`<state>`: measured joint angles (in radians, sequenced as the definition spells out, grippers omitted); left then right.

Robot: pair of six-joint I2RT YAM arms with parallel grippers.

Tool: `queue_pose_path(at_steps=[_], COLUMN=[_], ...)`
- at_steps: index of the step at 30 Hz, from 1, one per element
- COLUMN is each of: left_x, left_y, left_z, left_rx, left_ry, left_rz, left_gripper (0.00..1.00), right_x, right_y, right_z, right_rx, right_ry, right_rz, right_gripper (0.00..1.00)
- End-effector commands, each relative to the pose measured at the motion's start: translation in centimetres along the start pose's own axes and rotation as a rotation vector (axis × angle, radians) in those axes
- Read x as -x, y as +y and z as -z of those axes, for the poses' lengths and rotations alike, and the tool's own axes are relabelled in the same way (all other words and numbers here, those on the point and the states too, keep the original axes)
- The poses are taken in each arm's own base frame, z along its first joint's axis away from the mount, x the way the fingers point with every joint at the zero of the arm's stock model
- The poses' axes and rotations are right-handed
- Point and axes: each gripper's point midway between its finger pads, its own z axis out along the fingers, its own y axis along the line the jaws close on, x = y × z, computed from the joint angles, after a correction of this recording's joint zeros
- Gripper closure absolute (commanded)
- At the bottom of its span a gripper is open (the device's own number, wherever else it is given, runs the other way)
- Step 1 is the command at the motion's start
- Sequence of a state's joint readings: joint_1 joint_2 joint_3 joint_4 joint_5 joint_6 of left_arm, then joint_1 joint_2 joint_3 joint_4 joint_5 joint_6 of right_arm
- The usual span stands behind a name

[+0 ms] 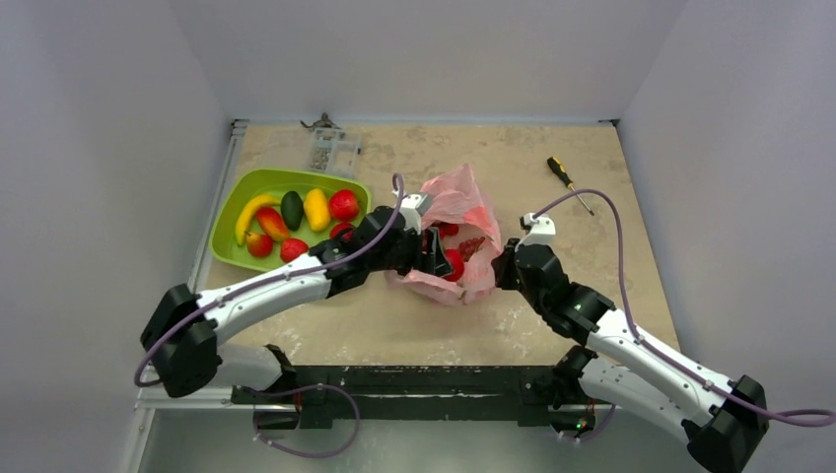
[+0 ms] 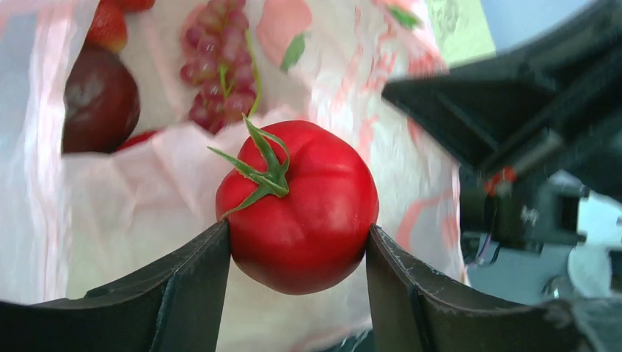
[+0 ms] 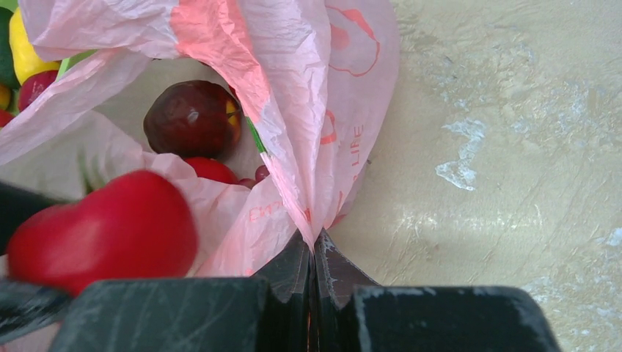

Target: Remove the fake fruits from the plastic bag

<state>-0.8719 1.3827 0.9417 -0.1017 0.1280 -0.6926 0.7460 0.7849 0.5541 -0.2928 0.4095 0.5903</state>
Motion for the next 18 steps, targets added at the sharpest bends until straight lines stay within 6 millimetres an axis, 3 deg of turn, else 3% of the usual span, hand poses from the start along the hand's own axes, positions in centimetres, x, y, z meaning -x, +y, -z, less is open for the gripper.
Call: queue_pose_path(at_steps=[1, 4, 7, 9, 11, 14, 18], left_x=[-2.0, -1.5, 0.3, 1.5, 2.9, 4.6, 5.8], left_y=[1.4, 2.8, 5.1, 6.8, 8.7, 10.5, 13.9], left_z=[5.7, 9.6, 14.0, 16.6, 18.8, 20.9, 22.0], left_rx=[0.051, 0.132, 0.276, 0.388, 0.503, 0.614, 0.79], left_ry=[0.066, 0.027, -0.061, -0.12, -0.189, -0.282, -0.328], left_rz=[-0.135, -0.222, -0.269, -0.276, -0.269, -0.227, -0.134], left_gripper=[0.82, 0.82, 0.83, 0.93, 0.96, 1.0, 1.0], right_x=[1.6, 1.6, 1.6, 1.6, 1.5, 1.5, 1.6], right_y=[0.4, 0.3, 0.4, 0.3, 0.3, 0.2, 0.2], right_z=[0.2, 0.2, 0.1, 0.0, 0.0, 0.1, 0.1], right_rx=[0.002, -0.002, 0.0, -0.004, -0.006, -0.006, -0.005], right_ry=[-0.051, -0.055, -0.053, -0.053, -0.05, -0.054, -0.055], right_rz=[-0.007, -0.006, -0.004, 0.0, 0.0, -0.001, -0.001], right_gripper=[1.0, 1.0, 1.0, 1.0, 1.0, 1.0, 1.0])
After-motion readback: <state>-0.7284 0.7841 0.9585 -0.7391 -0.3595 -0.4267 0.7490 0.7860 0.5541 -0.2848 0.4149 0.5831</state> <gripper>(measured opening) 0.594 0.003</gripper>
